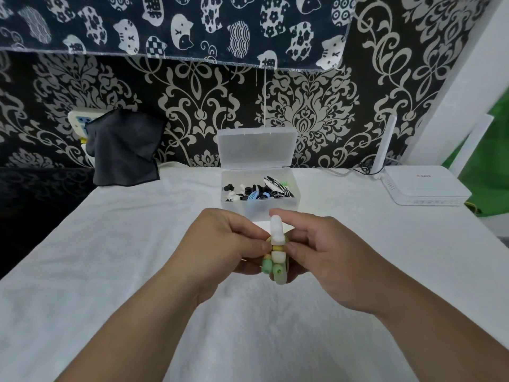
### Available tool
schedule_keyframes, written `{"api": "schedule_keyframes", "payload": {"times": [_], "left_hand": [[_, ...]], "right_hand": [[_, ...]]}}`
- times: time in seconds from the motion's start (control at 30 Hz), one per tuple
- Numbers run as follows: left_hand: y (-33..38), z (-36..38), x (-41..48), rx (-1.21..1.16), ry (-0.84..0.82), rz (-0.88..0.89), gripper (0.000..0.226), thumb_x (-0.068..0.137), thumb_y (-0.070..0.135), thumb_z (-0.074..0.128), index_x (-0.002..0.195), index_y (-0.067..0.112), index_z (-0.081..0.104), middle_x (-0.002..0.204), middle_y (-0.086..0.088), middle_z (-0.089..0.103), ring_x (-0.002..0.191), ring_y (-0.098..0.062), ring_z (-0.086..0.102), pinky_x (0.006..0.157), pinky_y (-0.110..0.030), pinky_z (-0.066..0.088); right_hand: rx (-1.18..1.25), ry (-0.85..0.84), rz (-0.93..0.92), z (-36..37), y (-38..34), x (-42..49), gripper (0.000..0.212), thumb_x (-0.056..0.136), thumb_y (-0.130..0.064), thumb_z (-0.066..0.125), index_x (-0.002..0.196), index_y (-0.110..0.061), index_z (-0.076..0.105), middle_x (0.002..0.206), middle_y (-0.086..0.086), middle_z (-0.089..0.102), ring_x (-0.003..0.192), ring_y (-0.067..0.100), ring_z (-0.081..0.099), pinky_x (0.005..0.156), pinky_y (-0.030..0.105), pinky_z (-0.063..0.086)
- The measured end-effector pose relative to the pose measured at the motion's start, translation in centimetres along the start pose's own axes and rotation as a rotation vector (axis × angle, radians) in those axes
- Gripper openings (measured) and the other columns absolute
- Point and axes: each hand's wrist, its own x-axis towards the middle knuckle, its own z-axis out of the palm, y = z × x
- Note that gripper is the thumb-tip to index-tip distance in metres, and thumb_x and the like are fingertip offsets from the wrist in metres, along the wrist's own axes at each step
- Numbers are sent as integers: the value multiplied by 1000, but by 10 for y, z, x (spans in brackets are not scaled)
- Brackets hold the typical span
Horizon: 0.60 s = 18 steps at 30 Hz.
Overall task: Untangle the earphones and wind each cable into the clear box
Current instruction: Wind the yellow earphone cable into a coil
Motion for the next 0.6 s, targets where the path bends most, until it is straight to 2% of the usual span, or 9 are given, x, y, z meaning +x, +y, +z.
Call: {"api": "schedule_keyframes", "payload": {"times": [0.13, 0.23, 0.33, 0.37, 0.43, 0.5, 0.57, 0.6], "left_hand": [[-3, 3, -1, 93, 10, 85, 10, 79, -1, 75, 78, 8, 78, 75, -21, 72, 64, -22, 66, 61, -27, 55], [-7, 3, 1, 23, 4, 68, 11, 85, 2, 70, 86, 10, 78, 82, -15, 74, 74, -22, 68, 66, -27, 57], [-8, 2, 3, -61, -43, 33, 28, 94, -1, 55, 102, 16, 76, 97, -7, 75, 92, -25, 70, 81, -35, 59], [-9, 1, 4, -80, -72, 38, 32, 92, -2, 57, 107, 20, 74, 102, -5, 74, 95, -25, 70, 84, -36, 59], [-10, 1, 2, -82, -169, 68, 45, 78, 4, 69, 115, 31, 70, 108, 1, 70, 93, -22, 70, 86, -37, 57], [-11, 2, 1, -25, -227, 94, 52, 68, 12, 75, 113, 38, 70, 107, 2, 67, 86, -17, 69, 88, -41, 55], [-14, 4, 2, 58, -187, 112, 44, 72, 14, 81, 107, 38, 71, 104, 2, 67, 80, -15, 67, 86, -48, 54], [-15, 6, 4, 88, -152, 114, 40, 76, 14, 82, 106, 38, 71, 101, 2, 68, 77, -14, 66, 82, -47, 55]], "right_hand": [[1, 76, 42, 0, 4, 2, 45, 102, -4, 49, 137, -32, 51, 94, 2, 77, 84, 22, 75, 86, 45, 59], [105, 123, 62, 0, 2, 3, 45, 101, -3, 51, 138, -27, 52, 94, 6, 77, 83, 26, 75, 81, 42, 61], [293, 180, 127, -3, -1, 4, 39, 100, -1, 51, 132, -23, 57, 91, 13, 77, 83, 31, 75, 72, 36, 61], [337, 195, 157, -4, -2, 4, 37, 100, -1, 51, 131, -22, 57, 91, 15, 76, 82, 34, 75, 69, 35, 60], [349, 220, 207, -6, 0, 4, 35, 101, -3, 50, 130, -21, 57, 91, 18, 75, 80, 36, 74, 66, 35, 59], [306, 222, 245, -4, 0, 5, 33, 100, -5, 53, 129, -21, 57, 90, 17, 76, 76, 34, 74, 64, 35, 58], [296, 231, 308, 0, 2, 8, 29, 98, -10, 59, 125, -20, 58, 89, 16, 76, 71, 30, 74, 64, 35, 57], [314, 248, 350, 2, 4, 10, 26, 97, -13, 61, 123, -18, 59, 88, 16, 76, 71, 28, 74, 65, 35, 57]]}}
